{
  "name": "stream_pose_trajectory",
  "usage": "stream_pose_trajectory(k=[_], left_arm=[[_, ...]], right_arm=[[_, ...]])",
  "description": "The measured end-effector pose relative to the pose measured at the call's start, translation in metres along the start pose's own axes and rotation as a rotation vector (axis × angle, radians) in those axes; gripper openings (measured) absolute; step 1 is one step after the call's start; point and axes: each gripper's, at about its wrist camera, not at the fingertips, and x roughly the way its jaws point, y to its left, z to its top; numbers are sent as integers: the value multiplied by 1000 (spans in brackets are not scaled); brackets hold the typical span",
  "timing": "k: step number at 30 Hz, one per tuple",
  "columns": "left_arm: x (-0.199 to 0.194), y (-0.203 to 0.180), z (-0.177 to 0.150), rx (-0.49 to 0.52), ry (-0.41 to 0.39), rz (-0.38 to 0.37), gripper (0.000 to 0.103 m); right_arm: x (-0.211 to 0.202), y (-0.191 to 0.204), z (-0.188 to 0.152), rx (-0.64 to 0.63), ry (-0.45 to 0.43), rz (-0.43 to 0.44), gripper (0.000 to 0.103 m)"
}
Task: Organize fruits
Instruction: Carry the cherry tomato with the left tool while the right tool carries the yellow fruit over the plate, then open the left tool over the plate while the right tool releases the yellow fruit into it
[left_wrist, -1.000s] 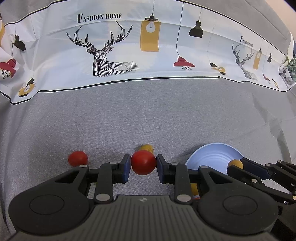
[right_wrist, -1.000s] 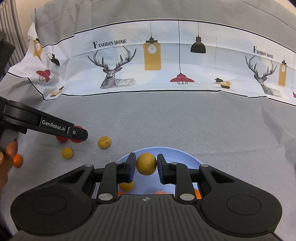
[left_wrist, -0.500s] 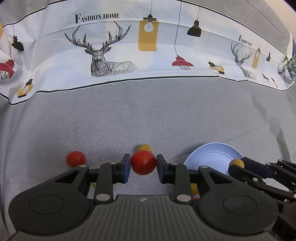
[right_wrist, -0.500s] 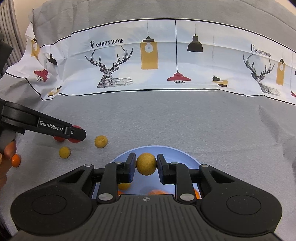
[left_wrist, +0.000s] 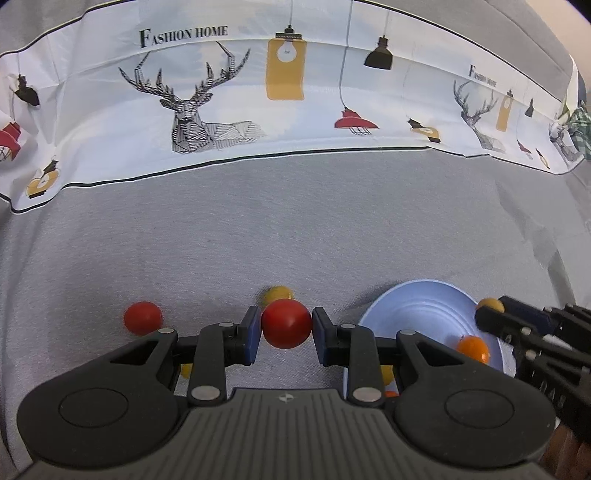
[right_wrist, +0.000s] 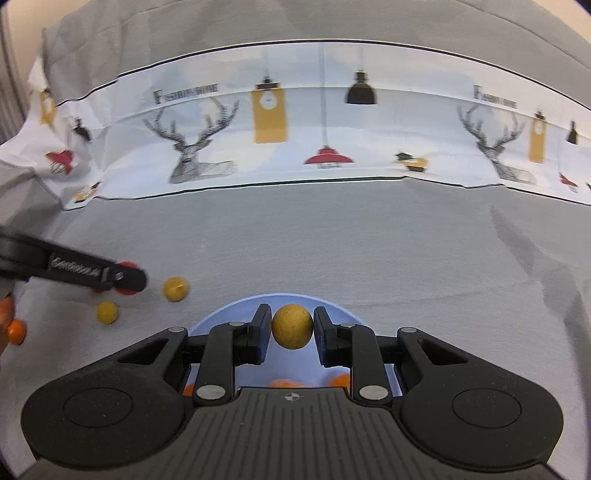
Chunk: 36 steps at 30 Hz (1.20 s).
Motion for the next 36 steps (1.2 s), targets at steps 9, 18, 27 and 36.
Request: stream_pose_trajectory(k=[9, 18, 27, 36], left_arm=[[7, -42, -17, 139, 75, -190, 33], [10, -83, -40, 308, 113, -300, 33], [8, -90, -43, 347, 105, -345, 36], [9, -66, -28, 237, 82, -244, 36]], right_arm=[[3, -23, -5, 74, 34, -46, 26], [4, -23, -4, 89, 37, -37, 26], [7, -20, -4, 81, 47, -33, 39], [9, -18, -4, 91, 35, -54, 49]])
